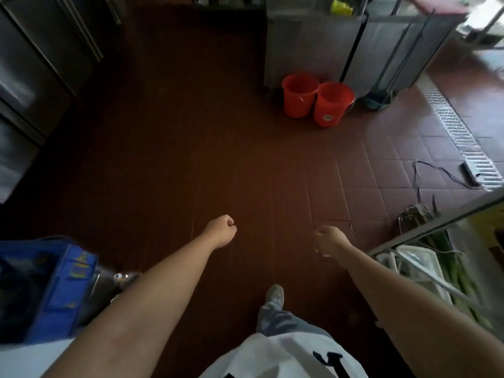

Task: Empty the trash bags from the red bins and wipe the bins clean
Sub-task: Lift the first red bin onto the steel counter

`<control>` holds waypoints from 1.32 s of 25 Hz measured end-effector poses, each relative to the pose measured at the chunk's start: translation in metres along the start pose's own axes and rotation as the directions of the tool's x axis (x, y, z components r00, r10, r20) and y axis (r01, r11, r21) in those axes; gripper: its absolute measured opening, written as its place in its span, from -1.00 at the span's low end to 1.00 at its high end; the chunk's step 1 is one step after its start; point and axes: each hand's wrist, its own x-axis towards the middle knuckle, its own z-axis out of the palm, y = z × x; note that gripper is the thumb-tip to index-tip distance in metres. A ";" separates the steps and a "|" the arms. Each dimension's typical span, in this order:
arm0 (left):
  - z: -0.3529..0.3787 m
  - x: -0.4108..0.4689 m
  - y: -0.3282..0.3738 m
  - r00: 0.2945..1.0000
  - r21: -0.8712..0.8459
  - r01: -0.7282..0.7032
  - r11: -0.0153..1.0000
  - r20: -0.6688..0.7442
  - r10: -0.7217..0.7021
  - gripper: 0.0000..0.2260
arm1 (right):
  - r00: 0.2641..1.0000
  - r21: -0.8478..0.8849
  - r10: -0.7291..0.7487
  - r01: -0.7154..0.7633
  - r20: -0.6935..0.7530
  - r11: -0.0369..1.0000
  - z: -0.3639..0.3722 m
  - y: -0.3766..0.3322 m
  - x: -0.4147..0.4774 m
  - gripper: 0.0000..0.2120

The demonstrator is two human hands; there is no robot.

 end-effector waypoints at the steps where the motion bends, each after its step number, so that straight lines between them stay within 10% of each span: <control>1: -0.014 0.023 0.018 1.000 0.004 0.006 1.000 0.007 -0.006 -0.74 | 1.000 -0.001 0.002 -0.002 0.014 1.000 -0.019 -0.017 0.026 -0.75; 33: -0.417 0.798 0.456 0.996 0.015 -0.051 0.999 0.075 0.050 -0.74 | 0.985 0.421 0.163 -0.126 -0.053 0.898 -0.410 -0.487 0.728 -0.86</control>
